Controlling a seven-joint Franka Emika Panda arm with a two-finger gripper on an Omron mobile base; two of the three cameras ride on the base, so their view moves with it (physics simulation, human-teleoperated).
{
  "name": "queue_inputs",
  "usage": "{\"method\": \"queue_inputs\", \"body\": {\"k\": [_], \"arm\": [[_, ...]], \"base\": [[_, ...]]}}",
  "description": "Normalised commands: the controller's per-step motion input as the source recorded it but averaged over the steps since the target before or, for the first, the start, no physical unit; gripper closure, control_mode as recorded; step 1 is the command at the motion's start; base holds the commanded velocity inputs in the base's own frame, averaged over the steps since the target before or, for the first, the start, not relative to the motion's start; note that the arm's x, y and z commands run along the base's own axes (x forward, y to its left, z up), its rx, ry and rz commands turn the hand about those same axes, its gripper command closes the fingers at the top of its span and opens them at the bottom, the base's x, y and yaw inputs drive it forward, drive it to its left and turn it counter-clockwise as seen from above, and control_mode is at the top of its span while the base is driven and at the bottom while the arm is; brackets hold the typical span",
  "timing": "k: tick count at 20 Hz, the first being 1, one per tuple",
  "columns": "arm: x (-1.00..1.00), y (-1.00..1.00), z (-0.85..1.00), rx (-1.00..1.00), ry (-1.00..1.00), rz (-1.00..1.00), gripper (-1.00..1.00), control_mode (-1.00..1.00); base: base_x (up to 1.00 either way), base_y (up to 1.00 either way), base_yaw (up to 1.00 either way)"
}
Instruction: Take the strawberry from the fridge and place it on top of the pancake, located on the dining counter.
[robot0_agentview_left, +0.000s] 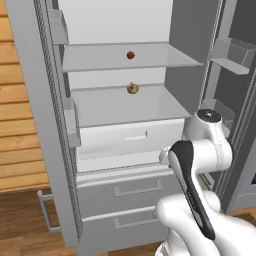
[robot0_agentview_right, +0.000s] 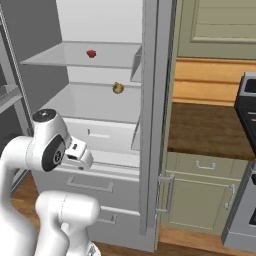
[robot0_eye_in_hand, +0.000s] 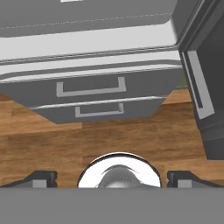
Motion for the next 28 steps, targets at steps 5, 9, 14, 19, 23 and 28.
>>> {"method": "queue_inputs", "body": {"k": [5,9,14,19,23,28], "arm": [[0.0,0.0,0.0,0.0,0.0,0.0,-1.0,-1.0],[0.04,0.06,0.0,0.0,0.0,-0.01,-1.0,-1.0],[0.15,0.27,0.0,0.0,0.0,-0.08,-1.0,1.0],[0.0,0.0,0.0,0.0,0.0,0.0,-1.0,1.0],[0.0,0.0,0.0,0.0,0.0,0.0,-1.0,1.0],[0.0,0.0,0.0,0.0,0.0,0.0,-1.0,1.0]], "base": [[0.0,0.0,0.0],[0.0,0.0,0.0],[0.05,0.1,-0.03],[0.37,0.2,-0.06],[0.4,0.0,0.0],[0.67,0.01,0.0]]}}
